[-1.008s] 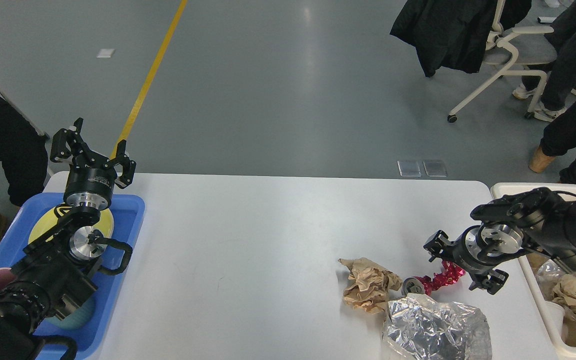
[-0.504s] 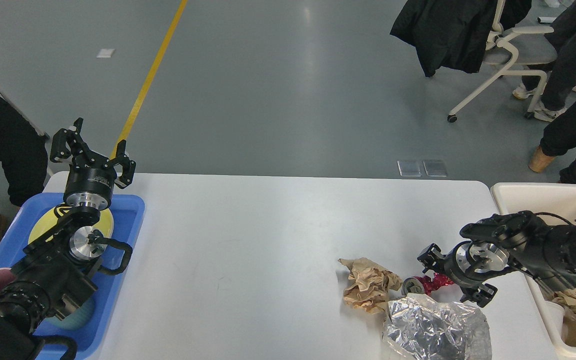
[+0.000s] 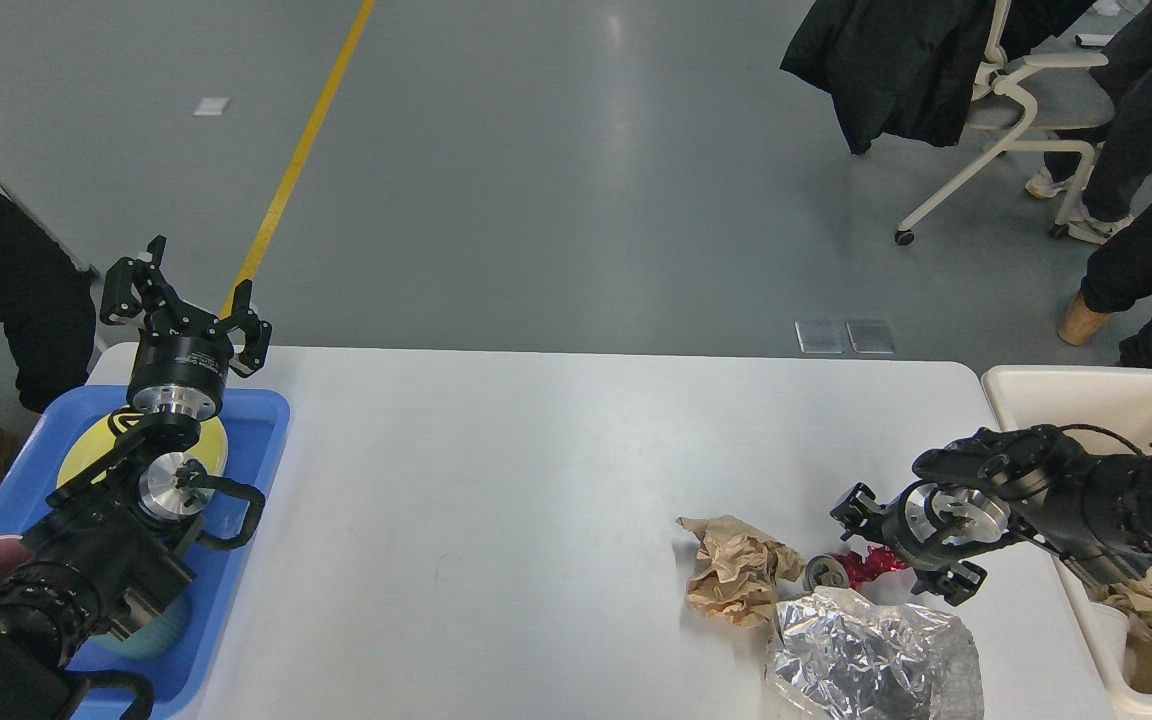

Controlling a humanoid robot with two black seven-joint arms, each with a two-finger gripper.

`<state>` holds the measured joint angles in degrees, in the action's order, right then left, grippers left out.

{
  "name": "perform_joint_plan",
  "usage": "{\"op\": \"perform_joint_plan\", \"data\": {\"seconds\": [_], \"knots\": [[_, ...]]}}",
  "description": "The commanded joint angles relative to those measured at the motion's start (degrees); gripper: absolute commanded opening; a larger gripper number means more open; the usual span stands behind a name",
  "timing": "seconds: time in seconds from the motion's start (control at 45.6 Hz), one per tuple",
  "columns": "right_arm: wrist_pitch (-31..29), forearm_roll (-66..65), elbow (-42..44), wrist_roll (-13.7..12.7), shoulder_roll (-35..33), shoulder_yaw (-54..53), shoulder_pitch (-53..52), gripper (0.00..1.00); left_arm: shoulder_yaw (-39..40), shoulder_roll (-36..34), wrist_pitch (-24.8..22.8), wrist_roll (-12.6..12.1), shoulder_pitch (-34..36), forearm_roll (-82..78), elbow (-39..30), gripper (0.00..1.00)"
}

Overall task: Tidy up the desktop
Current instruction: 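Close the right gripper on the red wrapper, then lift the red wrapper and drop it into the white bin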

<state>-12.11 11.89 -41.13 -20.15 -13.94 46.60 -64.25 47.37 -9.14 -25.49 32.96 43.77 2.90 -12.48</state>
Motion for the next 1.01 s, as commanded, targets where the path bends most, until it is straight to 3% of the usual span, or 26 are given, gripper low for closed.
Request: {"op": "perform_joint_plan", "data": {"seconds": [0.0,0.044,0.153,0.241,0.613,0.811,0.986], "knots": [[-0.99,-0.02,-0.53,-0.06,0.14,-0.02,0.0,0.47,0.0,0.0,0.0,0.0,0.0,0.0,0.0,0.96],[-1.08,-0.02,-0.53,-0.06,0.23,-0.11,0.0,0.33,0.0,0.0,0.0,0.0,0.0,0.0,0.0,0.96],[-1.95,-0.11,-0.7,-0.06,0.32,-0.02,0.0,0.1,0.0,0.0,0.0,0.0,0.0,0.0,0.0,0.96],[-3.1,-0.11,-0.79,0.02,0.41,-0.11,-0.09,0.0,0.0,0.0,0.0,0.0,0.0,0.0,0.0,0.96],[-4.68,-0.11,-0.97,0.02,0.67,-0.11,-1.58,0.0,0.0,0.0,0.0,0.0,0.0,0.0,0.0,0.96],[-11.44,-0.11,-3.77,-0.06,-0.65,-0.2,-9.39,0.0,0.0,0.0,0.0,0.0,0.0,0.0,0.0,0.96],[-19.7,-1.95,-9.92,-0.33,-7.76,0.33,-20.72,0.0,0.0,0.0,0.0,0.0,0.0,0.0,0.0,0.96]]}}
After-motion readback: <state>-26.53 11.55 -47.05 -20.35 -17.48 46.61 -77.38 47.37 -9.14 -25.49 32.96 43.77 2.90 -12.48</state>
